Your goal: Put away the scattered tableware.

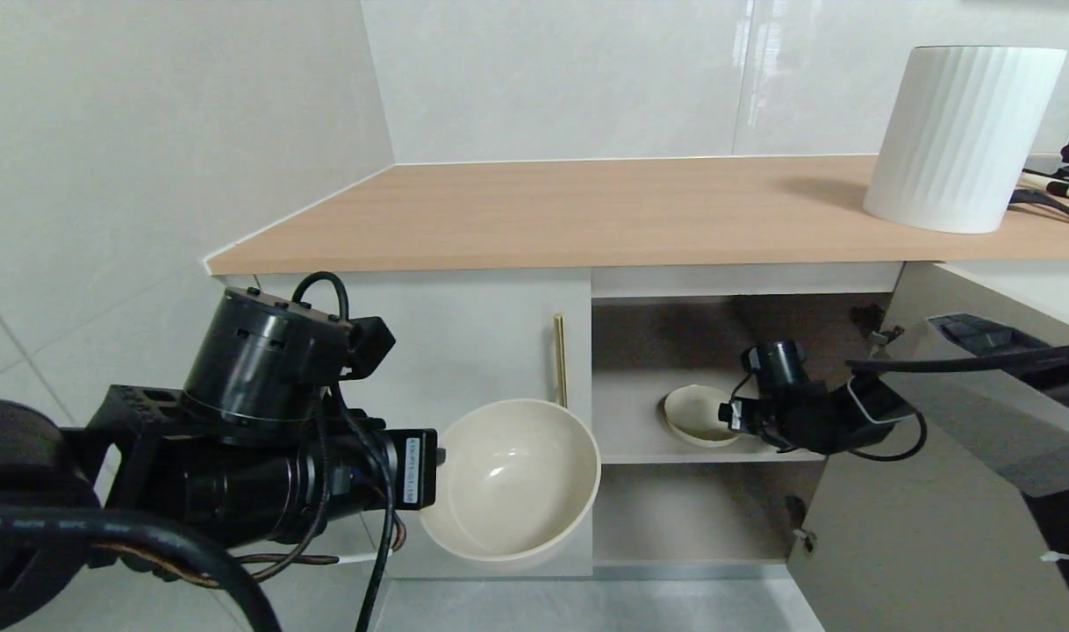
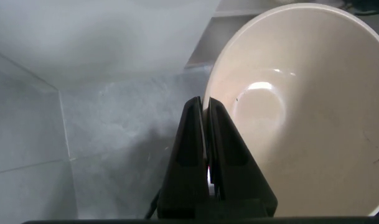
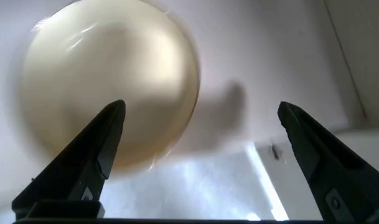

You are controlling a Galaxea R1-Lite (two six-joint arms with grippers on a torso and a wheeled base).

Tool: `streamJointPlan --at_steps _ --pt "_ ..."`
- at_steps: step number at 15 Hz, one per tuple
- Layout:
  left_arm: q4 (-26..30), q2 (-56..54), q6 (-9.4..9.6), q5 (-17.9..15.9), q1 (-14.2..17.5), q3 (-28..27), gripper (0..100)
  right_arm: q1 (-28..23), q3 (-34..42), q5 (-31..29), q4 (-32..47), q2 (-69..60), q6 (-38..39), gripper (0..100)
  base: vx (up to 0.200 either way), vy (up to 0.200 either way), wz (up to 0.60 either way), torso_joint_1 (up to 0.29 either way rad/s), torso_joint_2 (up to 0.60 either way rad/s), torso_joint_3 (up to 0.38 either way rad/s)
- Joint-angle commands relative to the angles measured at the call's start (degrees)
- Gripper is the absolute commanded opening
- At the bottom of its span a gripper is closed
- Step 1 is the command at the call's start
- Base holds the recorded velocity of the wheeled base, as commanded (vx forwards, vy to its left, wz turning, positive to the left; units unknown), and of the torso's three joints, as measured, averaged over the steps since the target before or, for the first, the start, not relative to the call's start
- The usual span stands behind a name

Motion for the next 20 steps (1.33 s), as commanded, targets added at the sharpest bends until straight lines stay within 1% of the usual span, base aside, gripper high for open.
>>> streamJointPlan --at_steps 1,2,3,4,5,6,7,8,9,10,12,13,14,15,17,18,19,20 --pt "-2.5 3.4 0.15 -0.1 -1.4 -0.2 0 2.8 9.9 2.7 -2.7 -10.8 -0.1 100 0.0 0.0 0.0 0.0 0.0 0.0" --pt "-4.0 5.1 0.76 0.0 -2.2 -0.4 0 3.5 12.0 4.4 -2.7 -13.7 -0.1 100 0.0 0.0 0.0 0.0 0.0 0.0" --pt "-4.7 6.5 1.99 0.1 -2.9 -0.5 0 4.0 13.9 5.9 -2.7 -16.3 -0.2 100 0.0 0.0 0.0 0.0 0.0 0.0" --pt "-4.7 6.5 1.99 0.1 -2.9 -0.5 0 4.0 13.9 5.9 -2.7 -16.3 -0.2 100 0.0 0.0 0.0 0.0 0.0 0.0" --pt "-5.1 10.2 3.05 0.5 -2.9 -0.4 0 5.3 19.4 11.8 -1.9 -24.4 -0.4 100 0.0 0.0 0.0 0.0 0.0 0.0" --pt "-5.1 11.3 3.13 0.5 -2.9 -0.5 0 5.7 20.6 14.1 -0.8 -27.0 -0.4 100 0.0 0.0 0.0 0.0 0.0 0.0" --pt "-5.1 13.1 3.13 0.5 -3.4 -0.5 0 7.2 21.0 16.7 4.2 -31.4 -0.5 100 0.0 0.0 0.0 0.0 0.0 0.0" --pt "-5.1 14.3 3.22 1.2 -3.7 -0.5 0 8.3 20.8 18.1 8.6 -34.1 -0.5 100 0.0 0.0 0.0 0.0 0.0 0.0" --pt "-5.5 16.1 3.4 3.1 -4.3 -0.6 0 9.6 20.6 21.0 12.4 -36.9 -0.5 100 0.0 0.0 0.0 0.0 0.0 0.0" --pt "-7.3 18.3 3.4 5.7 -5.0 -0.6 0 10.6 20.7 25.0 15.4 -39.7 -0.5 100 0.0 0.0 0.0 0.0 0.0 0.0" --pt "-9.8 20.6 3.4 8.2 -6.0 -0.6 0 12.0 20.6 28.8 19.4 -42.1 -0.5 100 0.0 0.0 0.0 0.0 0.0 0.0" --pt "-12.4 23.1 3.31 10.3 -7.1 -0.6 0 15.2 19.0 30.2 26.4 -43.3 -0.9 100 0.0 0.0 0.0 0.0 0.0 0.0" --pt "-13.0 23.2 3.31 10.4 -7.3 -0.6 0 16.3 18.7 30.2 28.0 -42.8 -1.1 100 0.0 0.0 0.0 0.0 0.0 0.0" --pt "-13.8 22.9 2.96 10.5 -7.5 -0.5 0 17.2 18.7 30.2 28.2 -41.6 -1.1 100 0.0 0.0 0.0 0.0 0.0 0.0" --pt "-17.1 22.6 2.96 10.6 -8.0 0.3 0 19.1 18.5 30.1 28.1 -38.9 -1.0 100 0.0 0.0 0.0 0.0 0.0 0.0" --pt "-17.9 22.6 2.96 10.6 -8.0 0.5 0 19.5 18.5 30.1 28.1 -38.3 -1.0 100 0.0 0.0 0.0 0.0 0.0 0.0" --pt "-19.9 22.6 3.05 10.6 -8.2 1.2 0 21.2 18.5 29.9 28.1 -36.5 -0.8 100 0.0 0.0 0.0 0.0 0.0 0.0" --pt "-20.7 22.6 3.05 10.6 -8.4 1.5 0 21.6 18.4 29.8 28.0 -35.5 -0.6 100 0.0 0.0 0.0 0.0 0.0 0.0"
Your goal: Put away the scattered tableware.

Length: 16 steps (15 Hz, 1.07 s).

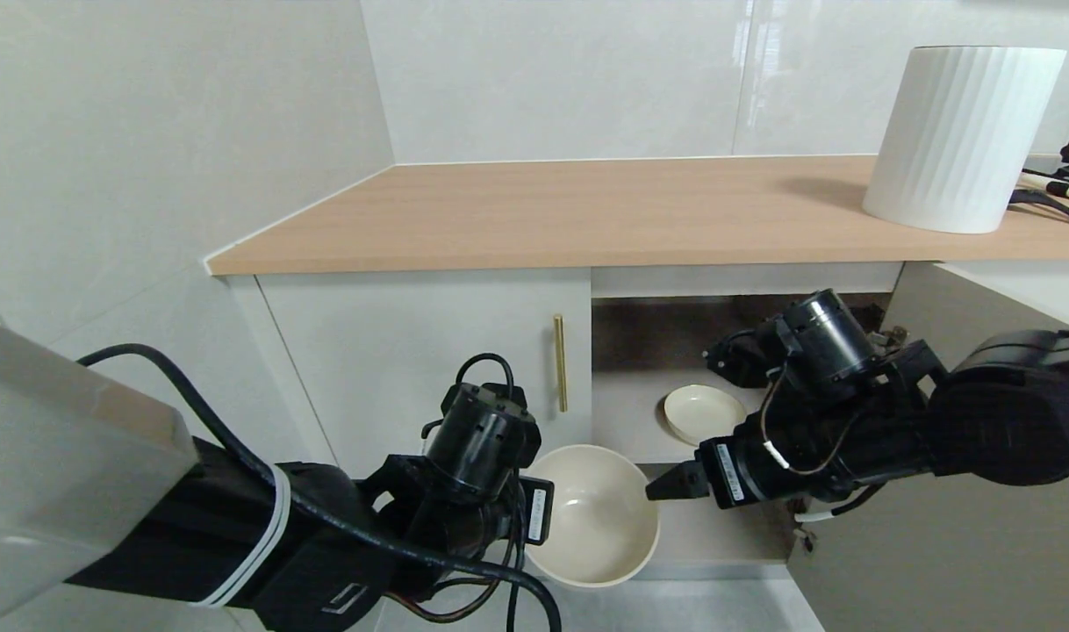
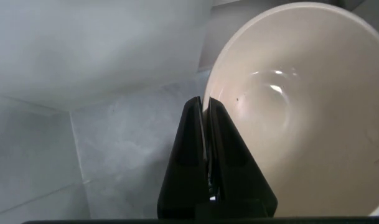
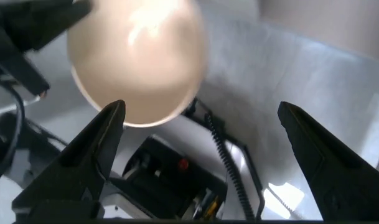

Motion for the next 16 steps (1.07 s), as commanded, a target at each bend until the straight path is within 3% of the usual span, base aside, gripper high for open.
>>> streamJointPlan --at_steps 1,11,12,16 --pt "-0.6 -0.1 -0.01 0.0 -0.4 0.7 0 1.3 -0.3 -0.1 -0.1 3.6 0.2 100 0.0 0.0 0.0 0.0 0.0 0.0" --pt "-1.8 -1.3 -0.01 0.0 -1.3 1.1 0 2.5 -2.7 -2.9 -0.4 9.5 2.9 100 0.0 0.0 0.0 0.0 0.0 0.0" --pt "-1.8 -1.2 -0.01 0.0 -1.4 1.1 0 2.6 -2.8 -2.9 -0.4 9.6 2.9 0 0.0 0.0 0.0 0.0 0.0 0.0" --pt "-1.8 -0.5 -0.01 0.0 -1.5 1.1 0 2.7 -3.0 -2.9 -0.4 9.8 3.0 0 0.0 0.0 0.0 0.0 0.0 0.0"
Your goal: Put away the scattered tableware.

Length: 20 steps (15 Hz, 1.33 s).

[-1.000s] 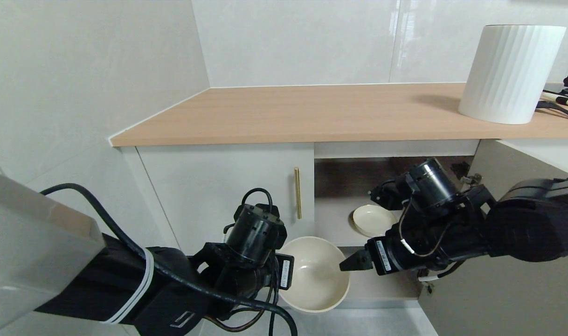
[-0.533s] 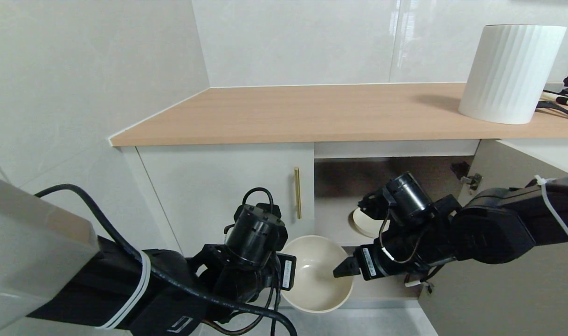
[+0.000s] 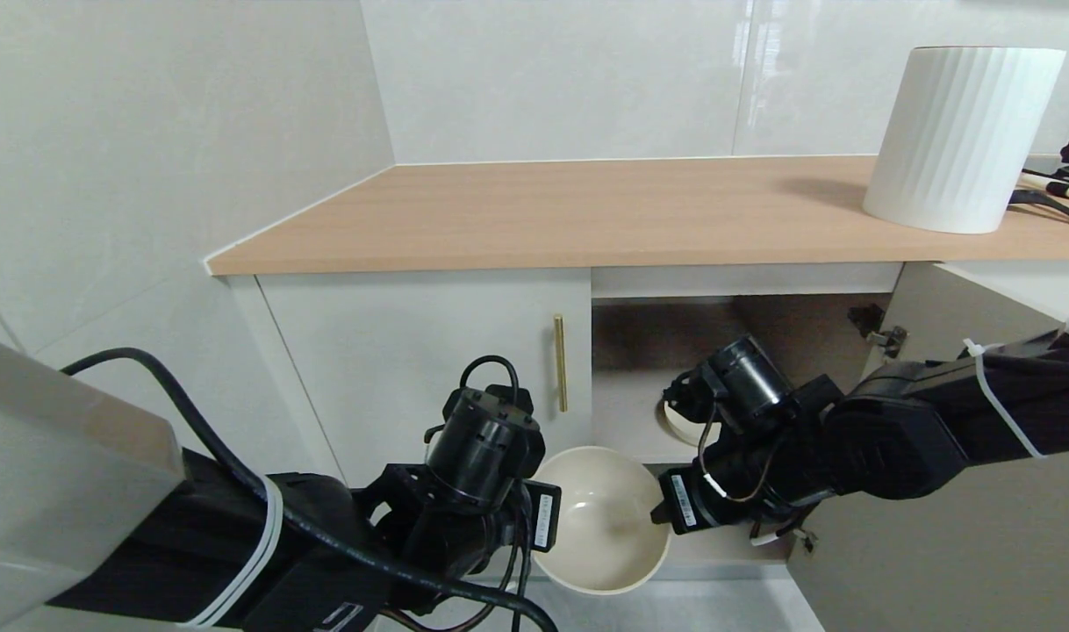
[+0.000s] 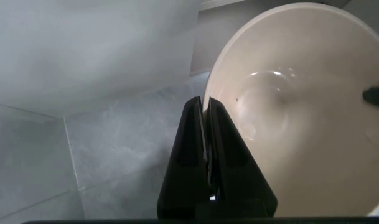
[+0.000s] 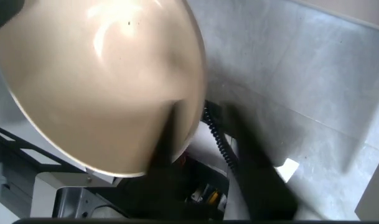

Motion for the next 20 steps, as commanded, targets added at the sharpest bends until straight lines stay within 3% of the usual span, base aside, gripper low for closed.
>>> streamJointPlan --at_steps 1,15,16,20 --pt "0.0 0.3 -0.05 0.0 0.0 0.0 0 0.1 -0.1 0.0 0.0 0.4 0.0 0 0.0 0.0 0.0 0.0 0.0 0.0" --pt "0.2 0.3 0.3 0.1 -0.1 0.4 0 0.7 -0.3 -0.4 0.1 0.6 1.1 0 0.0 0.0 0.0 0.0 0.0 0.0" --pt "0.1 0.3 0.3 0.1 -0.1 0.4 100 0.7 -0.3 -0.4 0.0 0.6 1.1 0 0.0 0.0 0.0 0.0 0.0 0.0" --pt "0.0 -0.3 0.21 0.1 0.0 0.4 100 0.6 -0.3 -0.5 0.1 0.6 1.1 0 0.0 0.0 0.0 0.0 0.0 0.0"
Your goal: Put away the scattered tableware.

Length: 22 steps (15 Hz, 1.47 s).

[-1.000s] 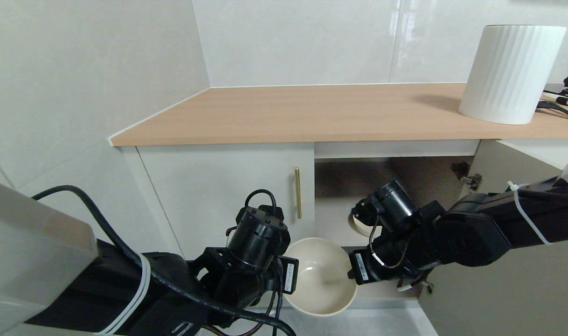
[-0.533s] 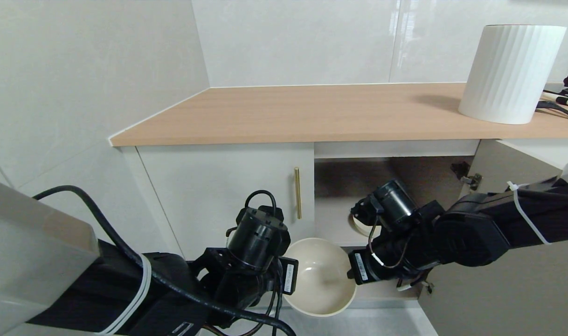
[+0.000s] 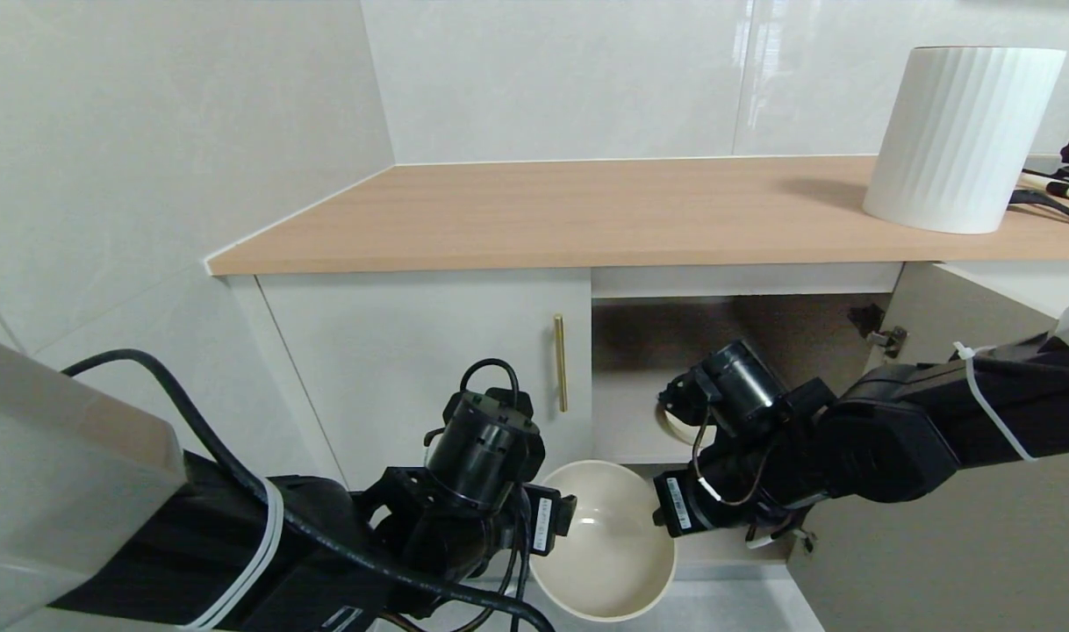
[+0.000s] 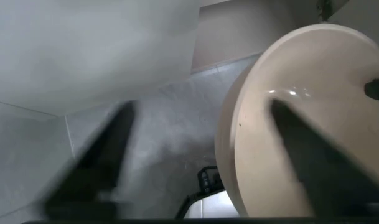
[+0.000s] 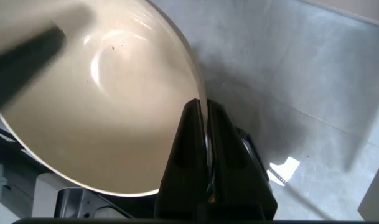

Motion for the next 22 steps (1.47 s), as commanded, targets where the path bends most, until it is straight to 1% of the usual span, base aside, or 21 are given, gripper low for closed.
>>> streamJointPlan --at_steps 1,2,3,4,6,7,8,10,11,12,13,16,18,22 --pt "0.0 -0.2 -0.06 0.0 0.0 0.0 100 -0.1 -0.1 -1.5 0.0 0.2 0.1 0 0.0 0.0 0.0 0.0 0.0 0.0" --pt "0.0 0.0 -0.06 0.0 0.0 0.0 100 -0.1 -0.2 -2.5 -0.1 0.4 0.2 0 0.0 0.0 0.0 0.0 0.0 0.0" --pt "0.0 0.0 -0.06 0.0 0.0 0.1 100 -0.3 -1.2 -4.9 -0.8 0.8 1.1 0 0.0 0.0 0.0 0.0 0.0 0.0" --pt "0.0 -0.2 -0.14 0.0 0.0 0.1 100 -1.6 -2.1 -7.8 -1.3 1.9 3.1 0 0.0 0.0 0.0 0.0 0.0 0.0" --pt "0.0 -0.2 -0.14 0.0 0.0 0.1 100 -4.3 -3.1 -8.9 -1.5 3.0 3.3 0 0.0 0.0 0.0 0.0 0.0 0.0" --pt "0.0 -0.2 -0.14 0.0 0.0 0.1 100 -5.5 -3.1 -9.1 -2.9 3.6 3.4 0 0.0 0.0 0.0 0.0 0.0 0.0" --pt "0.0 -0.2 -0.14 0.0 0.0 0.1 100 -6.7 -3.0 -10.0 -5.6 4.5 3.4 0 0.0 0.0 0.0 0.0 0.0 0.0" --pt "0.0 -0.1 -0.23 0.0 0.0 0.1 100 -9.9 -2.3 -14.7 -12.8 7.7 3.4 0 0.0 0.0 0.0 0.0 0.0 0.0" --pt "0.0 0.0 -0.23 0.0 0.0 0.1 100 -10.6 -1.2 -16.0 -16.2 8.7 3.4 0 0.0 0.0 0.0 0.0 0.0 0.0" --pt "0.0 0.0 -0.23 0.0 0.0 0.1 100 -10.9 -0.4 -16.3 -18.5 9.2 3.3 0 0.0 0.0 0.0 0.0 0.0 0.0" --pt "0.0 0.0 -0.23 0.0 0.0 0.1 100 -11.7 2.5 -16.8 -27.9 10.7 2.5 0 0.0 0.0 0.0 0.0 0.0 0.0" --pt "0.0 0.0 -0.23 0.0 0.0 0.1 100 -13.4 4.5 -17.0 -36.1 12.3 -0.1 0 0.0 0.0 0.0 0.0 0.0 0.0" --pt "0.1 0.1 -0.23 0.0 0.0 0.1 100 -14.6 3.9 -17.9 -38.2 13.6 -0.2 0 0.0 0.0 0.0 0.0 0.0 0.0" --pt "0.1 0.3 -0.23 0.0 0.0 0.1 100 -17.6 0.3 -18.7 -38.6 16.1 -0.1 0 0.0 0.0 0.0 0.0 0.0 0.0"
